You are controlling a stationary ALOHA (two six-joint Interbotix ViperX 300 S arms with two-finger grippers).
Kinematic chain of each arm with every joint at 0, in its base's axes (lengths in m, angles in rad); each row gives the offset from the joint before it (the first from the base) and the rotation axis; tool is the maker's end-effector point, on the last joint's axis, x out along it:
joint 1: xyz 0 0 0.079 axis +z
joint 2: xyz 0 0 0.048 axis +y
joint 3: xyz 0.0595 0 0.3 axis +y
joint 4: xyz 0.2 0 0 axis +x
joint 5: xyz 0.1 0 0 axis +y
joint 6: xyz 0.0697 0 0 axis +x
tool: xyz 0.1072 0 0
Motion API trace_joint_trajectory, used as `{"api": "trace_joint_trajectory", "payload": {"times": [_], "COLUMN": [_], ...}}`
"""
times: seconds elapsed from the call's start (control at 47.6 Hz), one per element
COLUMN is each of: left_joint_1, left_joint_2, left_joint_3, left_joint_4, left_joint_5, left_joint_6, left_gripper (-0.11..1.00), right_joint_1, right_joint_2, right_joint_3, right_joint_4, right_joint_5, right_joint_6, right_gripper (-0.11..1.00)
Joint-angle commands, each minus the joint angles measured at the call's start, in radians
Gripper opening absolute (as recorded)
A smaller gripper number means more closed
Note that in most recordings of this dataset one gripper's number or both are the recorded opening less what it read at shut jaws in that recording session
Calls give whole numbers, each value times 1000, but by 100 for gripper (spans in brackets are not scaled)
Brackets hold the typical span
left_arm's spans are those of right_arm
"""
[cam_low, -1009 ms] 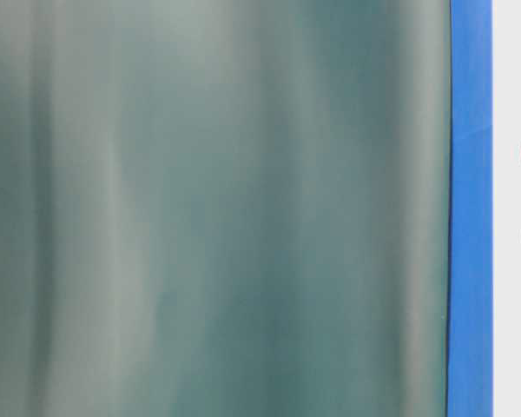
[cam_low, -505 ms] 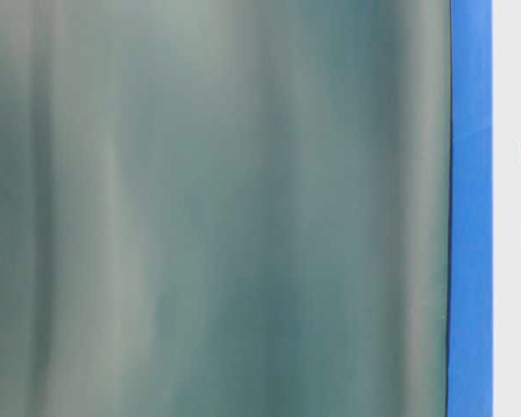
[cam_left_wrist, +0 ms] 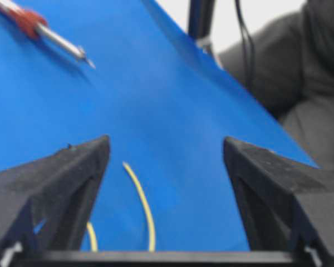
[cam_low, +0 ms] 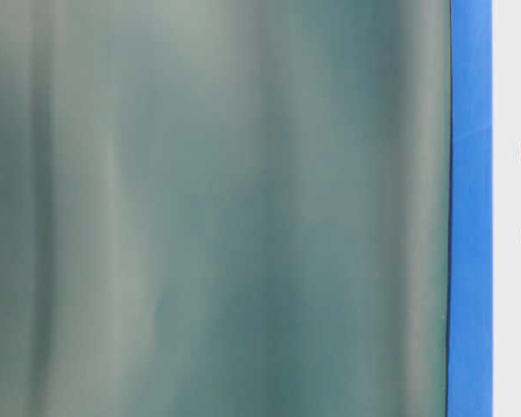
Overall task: Touch the tip of the soldering iron to the tip of the solder at the mark.
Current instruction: 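Lower left gripper to yellow solder wire and right gripper to red soldering iron, then grasp solder and iron, lift both toward the red-dot strip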
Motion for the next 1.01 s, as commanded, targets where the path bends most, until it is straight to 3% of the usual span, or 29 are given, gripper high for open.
{"api": "trace_joint_trajectory", "payload": {"times": [0.0,0.378,0.652,0.988], "left_joint_1": [-6,23,23,23], "left_joint_2": [61,235,359,419], "left_joint_3": [-23,-28,-34,-35], "left_joint_4": [-5,-9,-9,-9], "left_joint_5": [-40,-58,-144,-169], "left_joint_6": [-12,-31,-31,-31], "left_gripper": [76,75,72,57], "right_joint_1": [12,49,81,106], "right_joint_2": [67,387,500,604], "right_joint_3": [0,-8,-32,-66], "right_joint_4": [25,169,175,175], "right_joint_5": [-81,-311,-334,-385], "right_joint_6": [-2,17,106,109], "right_gripper": [92,91,86,69]}}
